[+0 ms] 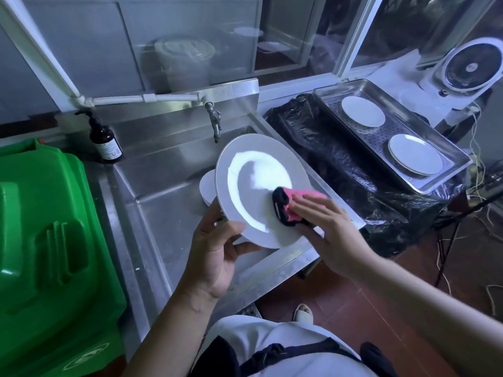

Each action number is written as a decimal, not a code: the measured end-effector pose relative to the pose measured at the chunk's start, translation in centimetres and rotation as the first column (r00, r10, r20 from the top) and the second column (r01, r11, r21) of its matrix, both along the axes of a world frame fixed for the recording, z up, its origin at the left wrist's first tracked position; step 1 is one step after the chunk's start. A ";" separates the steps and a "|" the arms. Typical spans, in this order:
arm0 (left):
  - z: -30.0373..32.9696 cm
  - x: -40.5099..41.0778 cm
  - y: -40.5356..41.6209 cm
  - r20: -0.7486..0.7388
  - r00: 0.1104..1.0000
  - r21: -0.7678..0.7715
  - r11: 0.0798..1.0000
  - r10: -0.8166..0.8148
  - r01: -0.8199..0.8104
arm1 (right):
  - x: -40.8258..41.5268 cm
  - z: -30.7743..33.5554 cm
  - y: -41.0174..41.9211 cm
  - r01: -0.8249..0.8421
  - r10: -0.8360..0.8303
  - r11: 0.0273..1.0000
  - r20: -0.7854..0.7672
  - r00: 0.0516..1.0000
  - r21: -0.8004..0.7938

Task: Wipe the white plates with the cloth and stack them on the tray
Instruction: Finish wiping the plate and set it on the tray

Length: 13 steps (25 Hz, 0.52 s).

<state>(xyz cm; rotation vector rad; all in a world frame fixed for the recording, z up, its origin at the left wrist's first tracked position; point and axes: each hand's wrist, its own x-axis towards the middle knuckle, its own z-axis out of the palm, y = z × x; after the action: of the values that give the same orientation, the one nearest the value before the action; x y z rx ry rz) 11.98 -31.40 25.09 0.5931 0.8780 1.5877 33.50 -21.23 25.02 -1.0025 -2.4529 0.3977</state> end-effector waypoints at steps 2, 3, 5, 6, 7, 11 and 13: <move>-0.4 0.0 0.2 -0.021 0.999 0.001 0.999 0.035 -0.035 | -1.2 -0.7 -3.0 -0.035 0.033 0.999 -0.084 0.996 -0.021; -0.6 0.0 0.3 -0.030 0.999 0.001 0.999 0.044 -0.044 | -1.9 -0.7 -4.3 -0.055 0.051 0.998 -0.109 0.993 -0.028; -0.8 0.0 0.5 -0.040 0.998 -0.015 0.999 0.049 -0.049 | -3.0 0.2 -5.9 -0.103 0.088 0.988 -0.131 0.988 -0.114; -0.8 0.0 0.4 -0.043 0.998 -0.030 0.998 0.050 -0.051 | -3.2 1.3 -5.9 -0.132 0.095 0.962 -0.160 0.982 -0.238; -0.8 -0.1 0.4 -0.044 0.998 -0.040 0.998 0.045 -0.047 | -3.0 2.3 -5.3 -0.177 0.103 0.899 -0.199 0.974 -0.401; -0.8 -0.1 0.3 -0.012 1.000 -0.046 0.999 -0.024 0.024 | 0.1 6.9 -1.7 -0.339 0.080 0.542 -0.355 0.932 -0.769; -0.7 -0.1 0.6 0.033 0.999 -0.082 0.996 -0.015 0.018 | 1.0 7.3 -0.3 -0.200 -0.058 0.651 -0.311 0.949 -0.732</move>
<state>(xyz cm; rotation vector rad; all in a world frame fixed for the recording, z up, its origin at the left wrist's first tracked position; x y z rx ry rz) 11.86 -30.85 24.39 0.5137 0.9081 1.5344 34.50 -21.57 32.29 -1.0235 -2.0184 1.5932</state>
